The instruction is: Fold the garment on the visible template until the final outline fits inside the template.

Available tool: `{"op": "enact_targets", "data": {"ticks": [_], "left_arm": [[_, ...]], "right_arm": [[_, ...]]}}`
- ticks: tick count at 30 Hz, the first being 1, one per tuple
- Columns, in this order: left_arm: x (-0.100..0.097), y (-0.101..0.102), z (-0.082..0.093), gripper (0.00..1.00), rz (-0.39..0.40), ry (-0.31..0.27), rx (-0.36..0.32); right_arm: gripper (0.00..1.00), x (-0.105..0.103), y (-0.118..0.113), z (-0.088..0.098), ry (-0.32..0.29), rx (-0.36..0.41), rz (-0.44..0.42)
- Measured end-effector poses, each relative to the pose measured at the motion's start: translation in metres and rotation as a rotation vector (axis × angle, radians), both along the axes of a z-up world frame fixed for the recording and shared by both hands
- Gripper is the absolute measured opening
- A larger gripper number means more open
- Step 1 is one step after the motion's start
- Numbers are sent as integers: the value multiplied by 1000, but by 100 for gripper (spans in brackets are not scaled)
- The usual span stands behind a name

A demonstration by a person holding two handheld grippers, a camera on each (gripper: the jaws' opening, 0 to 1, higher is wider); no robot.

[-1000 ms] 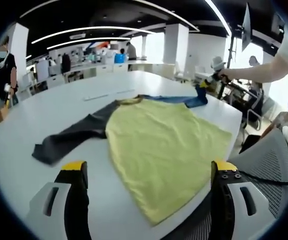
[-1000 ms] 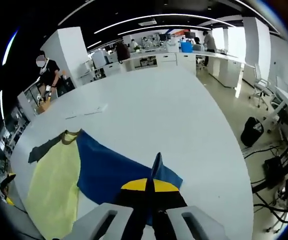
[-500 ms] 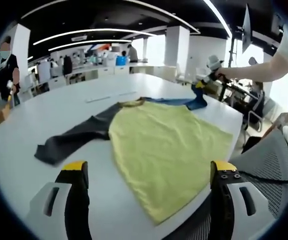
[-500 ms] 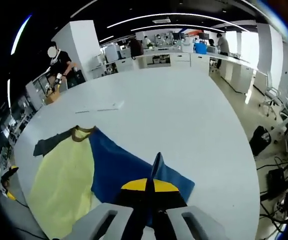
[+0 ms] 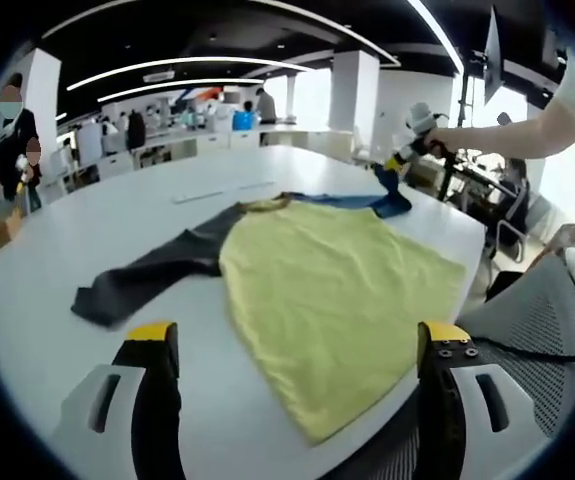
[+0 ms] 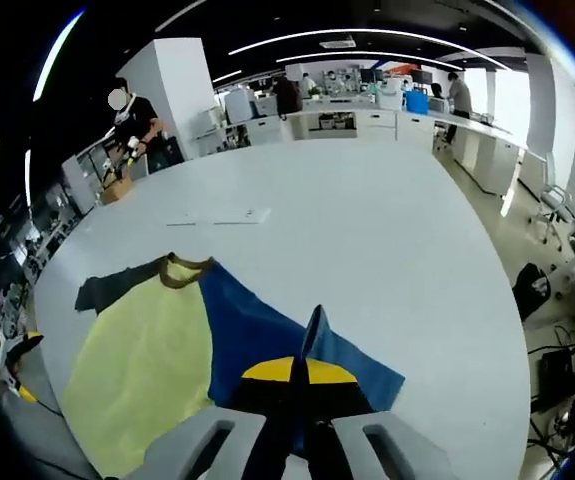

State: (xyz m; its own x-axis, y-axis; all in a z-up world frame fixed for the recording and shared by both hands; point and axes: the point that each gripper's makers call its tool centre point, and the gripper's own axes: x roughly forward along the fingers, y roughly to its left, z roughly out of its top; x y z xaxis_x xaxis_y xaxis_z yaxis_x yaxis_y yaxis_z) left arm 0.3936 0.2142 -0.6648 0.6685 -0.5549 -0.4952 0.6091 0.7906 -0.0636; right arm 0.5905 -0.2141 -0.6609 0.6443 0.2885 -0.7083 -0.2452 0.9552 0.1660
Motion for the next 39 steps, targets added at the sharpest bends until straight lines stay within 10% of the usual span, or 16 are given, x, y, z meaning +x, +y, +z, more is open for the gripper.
{"op": "enact_targets", "data": {"ticks": [39], "left_arm": [[1,-5,-4,94,-28,17,18]], "right_arm": [[0,9,101,13,-2,43,135]]}}
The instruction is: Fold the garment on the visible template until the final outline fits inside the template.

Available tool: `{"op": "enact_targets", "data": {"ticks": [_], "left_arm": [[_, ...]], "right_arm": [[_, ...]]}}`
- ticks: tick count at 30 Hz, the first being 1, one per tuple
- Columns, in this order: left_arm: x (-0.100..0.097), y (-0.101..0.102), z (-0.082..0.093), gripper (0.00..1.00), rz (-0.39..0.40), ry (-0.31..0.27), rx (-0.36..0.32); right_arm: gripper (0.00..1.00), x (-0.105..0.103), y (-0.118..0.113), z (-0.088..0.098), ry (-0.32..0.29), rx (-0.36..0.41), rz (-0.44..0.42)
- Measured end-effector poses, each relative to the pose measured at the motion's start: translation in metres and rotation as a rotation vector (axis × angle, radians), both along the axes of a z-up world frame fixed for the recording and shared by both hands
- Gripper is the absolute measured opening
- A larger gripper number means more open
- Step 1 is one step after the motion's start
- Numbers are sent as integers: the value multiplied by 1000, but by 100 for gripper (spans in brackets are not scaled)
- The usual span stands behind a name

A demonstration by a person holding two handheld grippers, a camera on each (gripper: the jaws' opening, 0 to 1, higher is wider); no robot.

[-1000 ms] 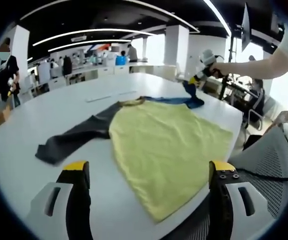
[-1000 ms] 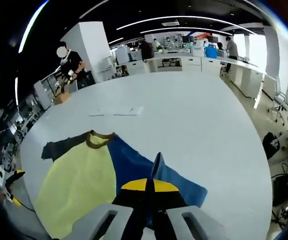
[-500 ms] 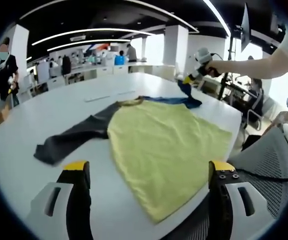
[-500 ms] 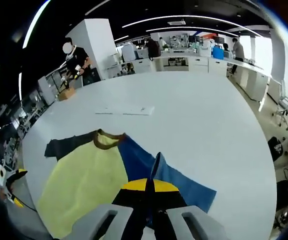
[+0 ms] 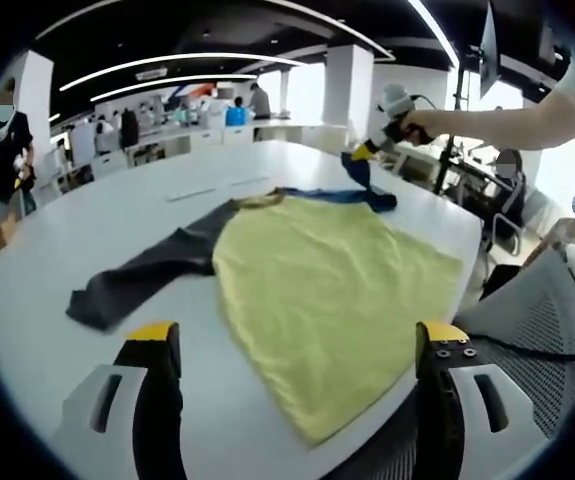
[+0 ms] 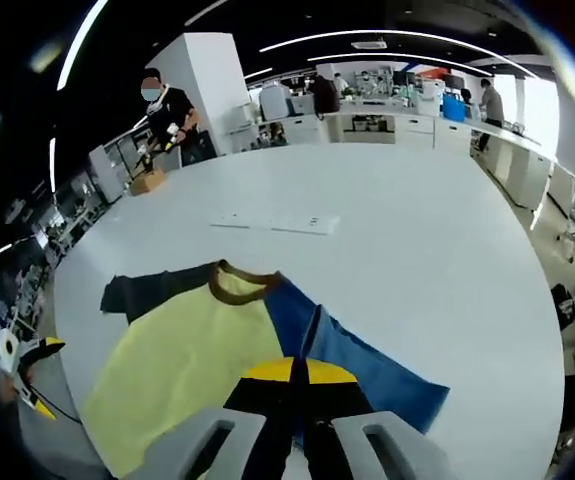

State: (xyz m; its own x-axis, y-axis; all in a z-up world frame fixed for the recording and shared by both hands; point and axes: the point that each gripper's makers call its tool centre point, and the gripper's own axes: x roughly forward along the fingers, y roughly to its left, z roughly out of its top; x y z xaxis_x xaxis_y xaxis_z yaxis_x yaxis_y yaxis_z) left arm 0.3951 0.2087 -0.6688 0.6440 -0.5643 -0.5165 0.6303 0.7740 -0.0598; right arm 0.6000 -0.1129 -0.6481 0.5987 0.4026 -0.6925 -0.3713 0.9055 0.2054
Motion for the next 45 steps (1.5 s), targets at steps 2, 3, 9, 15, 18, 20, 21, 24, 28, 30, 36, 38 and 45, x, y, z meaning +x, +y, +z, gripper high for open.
{"op": "enact_targets", "data": {"ticks": [2,3,9,15,18,20,21,24,28,30,36,38,45], "left_arm": [[0,-1,0,94,-3,3,4],[0,-1,0,94,-4,2,4],[3,-1,2,94,-4,-2,0],[2,-2,3,94,-11,0,-4],[2,-1,3,93,-10,0,-9],[2,-1,3,93,-14,2,-7],[1,-1,2,93,-16,3,-8],[1,-1,2,93,-15,5,-11],[1,0,2,93,-16,5,-13],[2,0,2,94,-15,4,-11],[1,1,1,93,-14,6,-13],[1,1,0,93,-13,8,-12],[0,2,0,93,-8,10,-11]], "right_arm": [[0,1,4,1,-2,-1,10],[0,1,7,1,1,-3,18],[0,4,22,5,1,-5,41],[0,7,36,8,4,-25,70],[0,9,44,9,3,-35,85],[0,11,49,10,0,-36,90],[0,12,52,11,-3,-46,90],[0,16,57,11,-1,-61,94],[0,18,68,14,-6,-63,109],[0,18,75,15,-9,-58,117],[0,19,92,17,-11,-48,139],[0,19,98,18,-14,-46,147],[0,23,111,19,-15,-33,166]]}}
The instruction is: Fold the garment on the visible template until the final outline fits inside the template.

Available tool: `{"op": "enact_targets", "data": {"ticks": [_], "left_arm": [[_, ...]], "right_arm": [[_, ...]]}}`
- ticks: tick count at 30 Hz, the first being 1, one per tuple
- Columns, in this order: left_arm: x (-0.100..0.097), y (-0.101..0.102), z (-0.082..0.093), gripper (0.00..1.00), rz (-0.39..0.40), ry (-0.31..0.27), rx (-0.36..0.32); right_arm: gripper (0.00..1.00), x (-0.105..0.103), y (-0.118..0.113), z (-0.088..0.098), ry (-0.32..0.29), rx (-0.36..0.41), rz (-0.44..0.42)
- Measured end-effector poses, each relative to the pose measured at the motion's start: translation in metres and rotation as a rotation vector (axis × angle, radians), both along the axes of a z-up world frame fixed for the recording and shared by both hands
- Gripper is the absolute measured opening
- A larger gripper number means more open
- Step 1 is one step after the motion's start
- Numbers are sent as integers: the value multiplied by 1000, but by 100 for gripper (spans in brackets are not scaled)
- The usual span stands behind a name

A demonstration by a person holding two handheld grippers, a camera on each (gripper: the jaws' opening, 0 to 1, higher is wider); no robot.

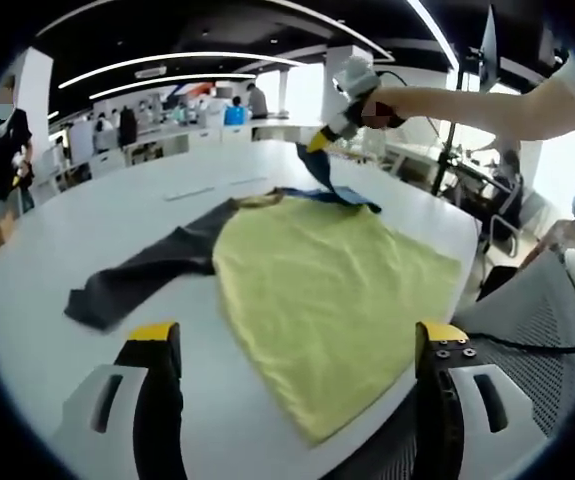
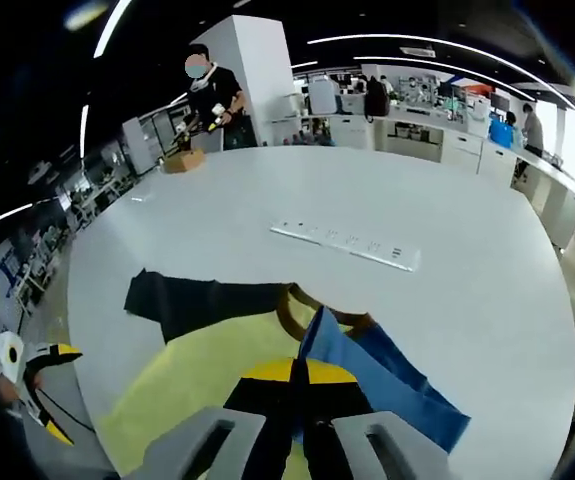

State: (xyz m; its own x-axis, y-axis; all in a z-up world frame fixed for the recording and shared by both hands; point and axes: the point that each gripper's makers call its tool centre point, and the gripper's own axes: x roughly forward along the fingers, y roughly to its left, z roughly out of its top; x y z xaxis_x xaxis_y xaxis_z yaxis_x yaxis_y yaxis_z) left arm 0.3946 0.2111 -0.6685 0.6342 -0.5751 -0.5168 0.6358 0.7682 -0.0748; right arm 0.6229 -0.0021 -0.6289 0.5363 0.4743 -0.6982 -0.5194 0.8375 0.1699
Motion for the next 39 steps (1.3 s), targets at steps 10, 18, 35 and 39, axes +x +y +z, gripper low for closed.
{"op": "enact_targets", "data": {"ticks": [10,18,35,39], "left_arm": [[-1,4,-1,93,12,3,2],[-1,4,1,94,27,-4,-39],[1,4,-3,94,21,11,-16],[1,6,-5,94,24,14,-13]], "right_arm": [[0,10,33,-2,7,35,46],[0,11,58,0,5,67,71],[0,8,104,-5,-53,25,119],[0,7,111,-6,-56,16,136]]}}
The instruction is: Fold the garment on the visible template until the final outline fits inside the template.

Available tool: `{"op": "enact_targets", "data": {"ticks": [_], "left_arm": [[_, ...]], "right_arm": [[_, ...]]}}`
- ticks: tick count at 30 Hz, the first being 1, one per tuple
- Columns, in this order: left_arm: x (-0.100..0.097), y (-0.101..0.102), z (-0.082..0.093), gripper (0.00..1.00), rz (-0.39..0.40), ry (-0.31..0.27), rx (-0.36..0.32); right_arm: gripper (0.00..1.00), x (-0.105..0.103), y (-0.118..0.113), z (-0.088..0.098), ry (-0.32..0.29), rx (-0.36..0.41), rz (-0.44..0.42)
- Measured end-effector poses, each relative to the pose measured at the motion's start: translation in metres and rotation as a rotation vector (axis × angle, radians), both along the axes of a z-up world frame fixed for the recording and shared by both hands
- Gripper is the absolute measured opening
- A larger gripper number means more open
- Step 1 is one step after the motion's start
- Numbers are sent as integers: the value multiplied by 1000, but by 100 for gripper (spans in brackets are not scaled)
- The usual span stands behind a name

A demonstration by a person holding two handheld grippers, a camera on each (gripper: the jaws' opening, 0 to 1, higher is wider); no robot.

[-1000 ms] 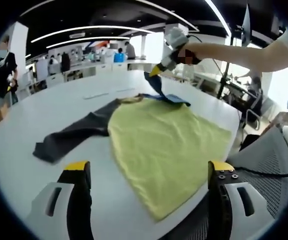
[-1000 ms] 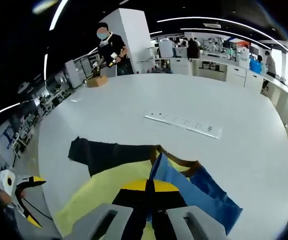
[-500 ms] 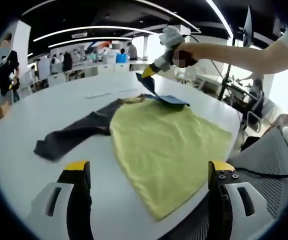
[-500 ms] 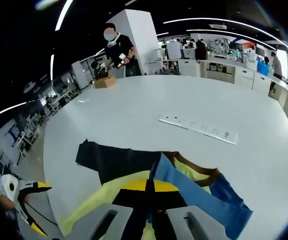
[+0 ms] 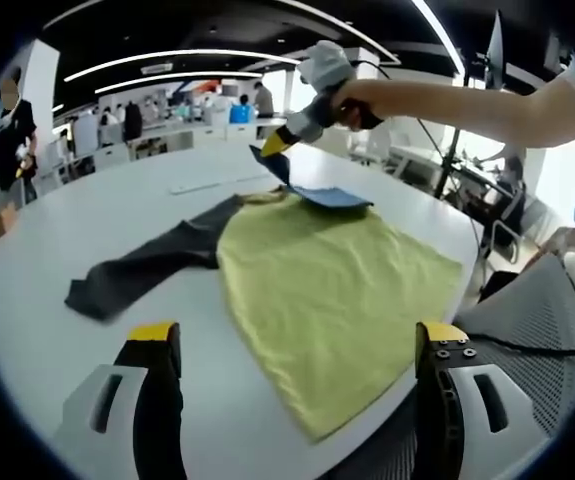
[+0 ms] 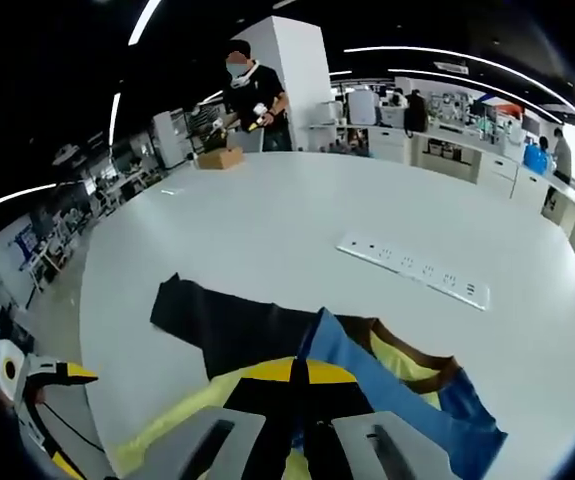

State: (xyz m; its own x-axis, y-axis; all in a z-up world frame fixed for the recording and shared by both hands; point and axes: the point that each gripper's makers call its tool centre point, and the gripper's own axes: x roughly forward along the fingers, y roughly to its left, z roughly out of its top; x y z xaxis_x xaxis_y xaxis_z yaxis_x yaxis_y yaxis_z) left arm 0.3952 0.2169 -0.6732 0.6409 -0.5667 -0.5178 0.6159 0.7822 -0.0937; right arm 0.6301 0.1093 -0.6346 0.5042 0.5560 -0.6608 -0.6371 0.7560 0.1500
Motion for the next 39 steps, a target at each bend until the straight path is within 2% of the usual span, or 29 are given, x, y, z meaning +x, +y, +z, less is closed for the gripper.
{"op": "enact_targets", "data": {"ticks": [4,19,29,39], "left_arm": [[0,2,-1,94,6,3,-1],[-4,9,-7,93,24,21,8],[-5,14,-11,93,39,31,4],[-6,24,-14,93,59,41,5]], "right_arm": [[0,-4,11,1,10,29,14],[0,-18,39,-8,23,37,72],[0,-25,50,-36,54,19,87],[0,-23,62,-61,88,45,57]]}}
